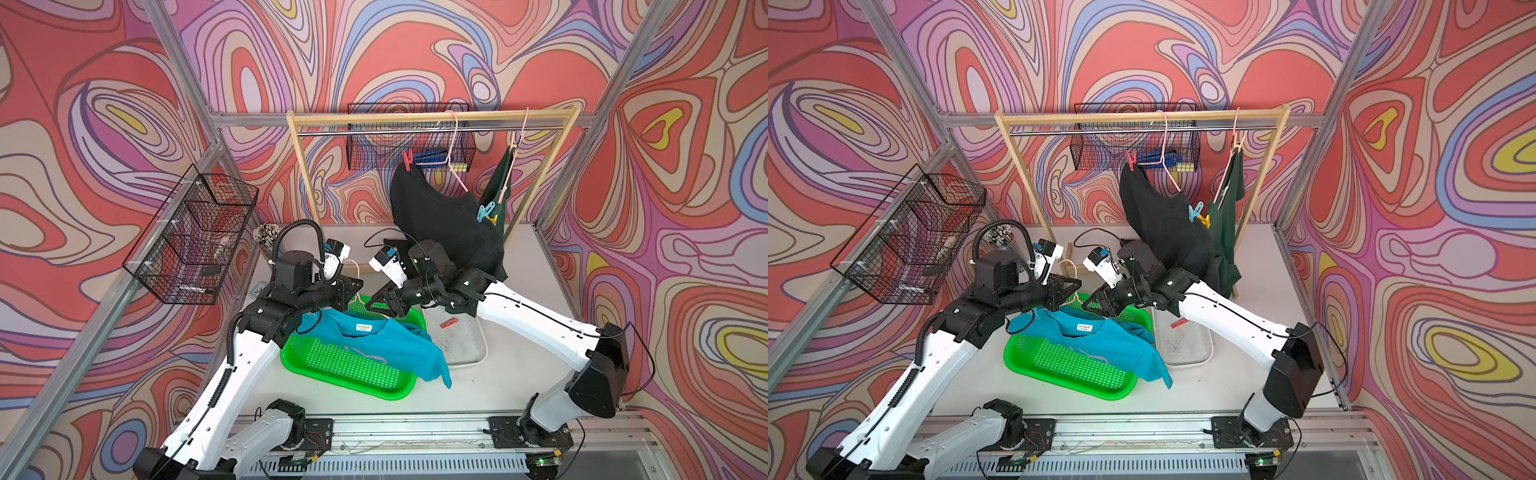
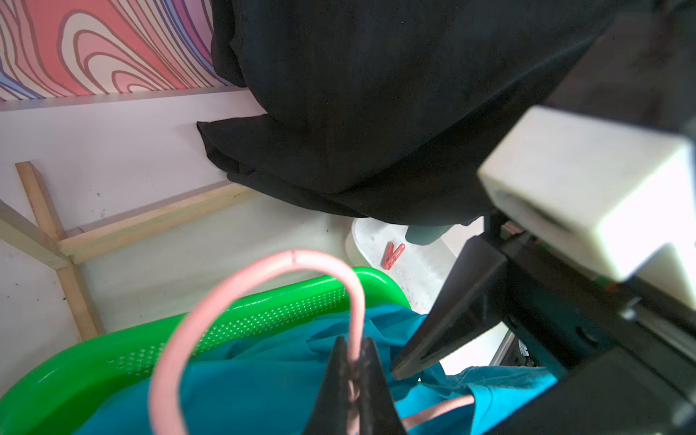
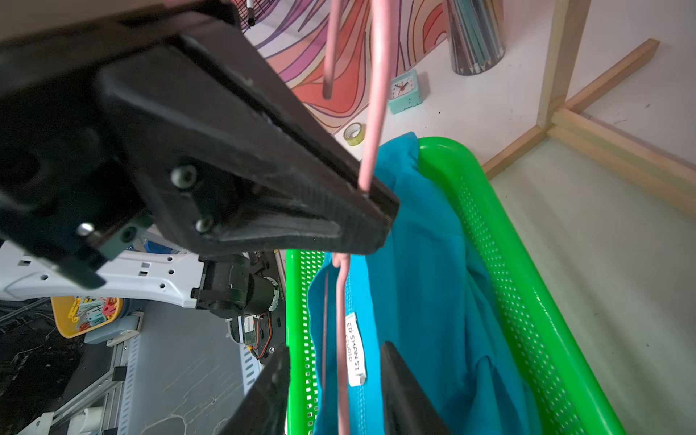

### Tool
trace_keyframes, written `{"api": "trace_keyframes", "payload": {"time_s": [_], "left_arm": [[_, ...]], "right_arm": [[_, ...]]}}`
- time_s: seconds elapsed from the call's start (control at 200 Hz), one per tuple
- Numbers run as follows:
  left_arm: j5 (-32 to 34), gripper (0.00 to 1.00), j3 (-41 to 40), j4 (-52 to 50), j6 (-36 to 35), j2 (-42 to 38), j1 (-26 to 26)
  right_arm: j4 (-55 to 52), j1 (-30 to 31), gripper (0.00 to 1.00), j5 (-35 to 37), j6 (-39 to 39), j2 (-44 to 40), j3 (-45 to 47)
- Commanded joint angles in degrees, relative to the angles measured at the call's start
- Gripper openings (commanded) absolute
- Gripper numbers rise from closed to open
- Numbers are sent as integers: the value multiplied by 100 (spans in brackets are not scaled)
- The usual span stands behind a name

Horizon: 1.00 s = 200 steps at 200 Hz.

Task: Remove the clothespins securing t-shirts to the hanger
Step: Adjust the hanger.

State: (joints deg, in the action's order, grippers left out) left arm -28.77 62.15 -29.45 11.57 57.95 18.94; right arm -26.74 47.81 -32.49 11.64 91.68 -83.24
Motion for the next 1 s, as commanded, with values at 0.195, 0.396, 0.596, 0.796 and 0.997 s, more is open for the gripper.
{"api": "trace_keyframes", "payload": {"time_s": [0.195,0.396,0.596,0.796,0.997], "left_arm": [[26,0,-58,336,365,-248,130],[63,0,-164,346,419,-333,143],[338,30,-168,177,481,-459,145],[781,81,-151,-260,852,-648,145],[1732,100,-94,-1080,1566,-947,144]], "right_arm": [[-25,139,28,-231,-241,515,-313],[180,145,5,-262,-259,500,-252],[393,147,0,-130,-295,357,35],[596,147,0,-60,-331,257,263],[718,147,0,16,-504,113,462]]}}
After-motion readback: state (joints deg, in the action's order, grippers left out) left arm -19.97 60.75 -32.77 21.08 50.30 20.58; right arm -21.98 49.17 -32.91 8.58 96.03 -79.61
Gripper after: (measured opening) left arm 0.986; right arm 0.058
